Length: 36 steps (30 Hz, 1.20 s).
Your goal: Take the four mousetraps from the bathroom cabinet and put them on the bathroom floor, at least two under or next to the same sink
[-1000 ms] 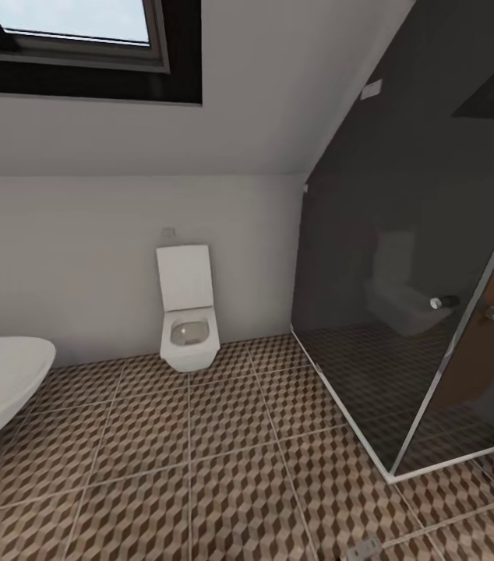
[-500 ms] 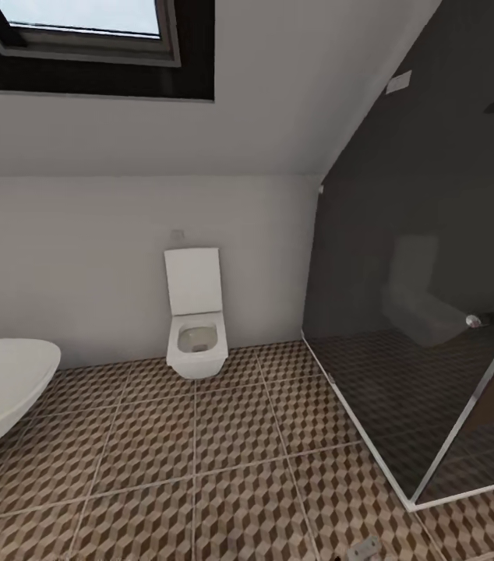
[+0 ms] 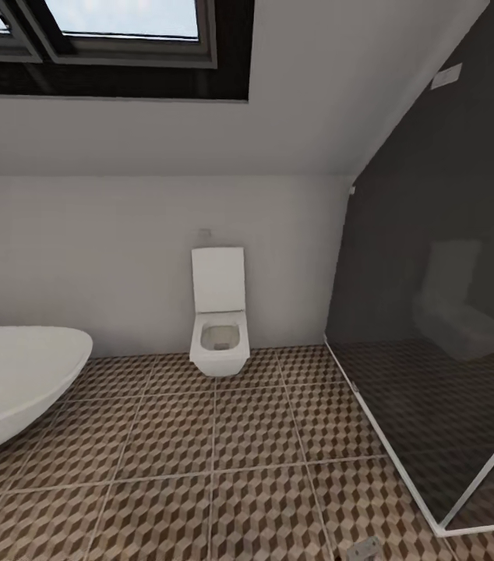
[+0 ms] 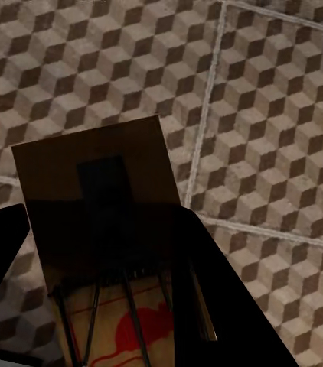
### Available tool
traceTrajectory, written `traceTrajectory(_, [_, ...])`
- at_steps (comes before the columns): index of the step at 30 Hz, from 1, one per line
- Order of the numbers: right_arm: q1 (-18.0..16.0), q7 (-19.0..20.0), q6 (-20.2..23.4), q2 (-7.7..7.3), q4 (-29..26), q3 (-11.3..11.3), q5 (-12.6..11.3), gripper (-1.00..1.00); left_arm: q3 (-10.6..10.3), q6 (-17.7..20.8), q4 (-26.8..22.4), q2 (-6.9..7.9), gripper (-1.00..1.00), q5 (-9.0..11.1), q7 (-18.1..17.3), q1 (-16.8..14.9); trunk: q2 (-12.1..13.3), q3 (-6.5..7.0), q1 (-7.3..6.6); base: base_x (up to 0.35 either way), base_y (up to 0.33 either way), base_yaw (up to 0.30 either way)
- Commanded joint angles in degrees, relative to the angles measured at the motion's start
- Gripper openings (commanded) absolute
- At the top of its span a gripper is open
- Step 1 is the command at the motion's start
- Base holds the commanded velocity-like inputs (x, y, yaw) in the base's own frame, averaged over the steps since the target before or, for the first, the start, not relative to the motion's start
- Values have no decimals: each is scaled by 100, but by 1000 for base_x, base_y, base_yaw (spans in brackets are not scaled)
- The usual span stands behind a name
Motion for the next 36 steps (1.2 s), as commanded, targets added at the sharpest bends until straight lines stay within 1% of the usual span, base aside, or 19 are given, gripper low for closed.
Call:
traceTrajectory(1, [-9,1,-36,-1,20,44,-8,-100,-45,-39,-19,12,-100,60,30,-7,-4,-6,2,211,-48,19])
traceTrajectory(25, [-9,9,-34,-12,20,44,-8,-100,-44,-39,-15,26,-100,60,28,-7,-4,-6,2,320,-13,2])
traceTrajectory(29, [-9,-11,-24,15,41,47,-22,-100,-44,-39,-21,8,-100,66,28,-7,-4,-6,2,78,0,0])
traceTrajectory(30, [-9,-28,16,-12,22,25,-67,-100,-52,-39,-57,-23,-100,61,28,-7,-4,-6,2,2,0,0])
traceTrajectory(31, [-26,-291,339,-4,3,-5,-92,-100,-34,-26,-18,-14,-100,59,46,-7,-4,-6,2,0,0,0])
traceTrajectory(32, [-49,-449,537,2,-5,-3,-84,-100,-32,-18,-10,-2,-100,56,59,-7,-4,-6,2,0,0,0])
traceTrajectory(33, [-84,-678,893,25,-55,-2,-75,-100,-29,-2,11,19,-100,49,71,-28,-4,-6,2,0,0,0])
traceTrajectory(34, [-110,-801,1146,62,-144,-1,-72,-100,-28,10,48,28,-100,45,78,-48,-4,-6,2,0,0,0])
traceTrajectory(35, [-126,-848,1268,80,-209,-1,-71,-100,-28,16,76,31,-100,43,80,-59,-4,-6,2,0,0,0])
traceTrajectory(36, [-173,-918,1504,109,-375,-1,-71,-100,-28,26,155,29,-100,37,84,-96,-4,-6,2,0,0,0])
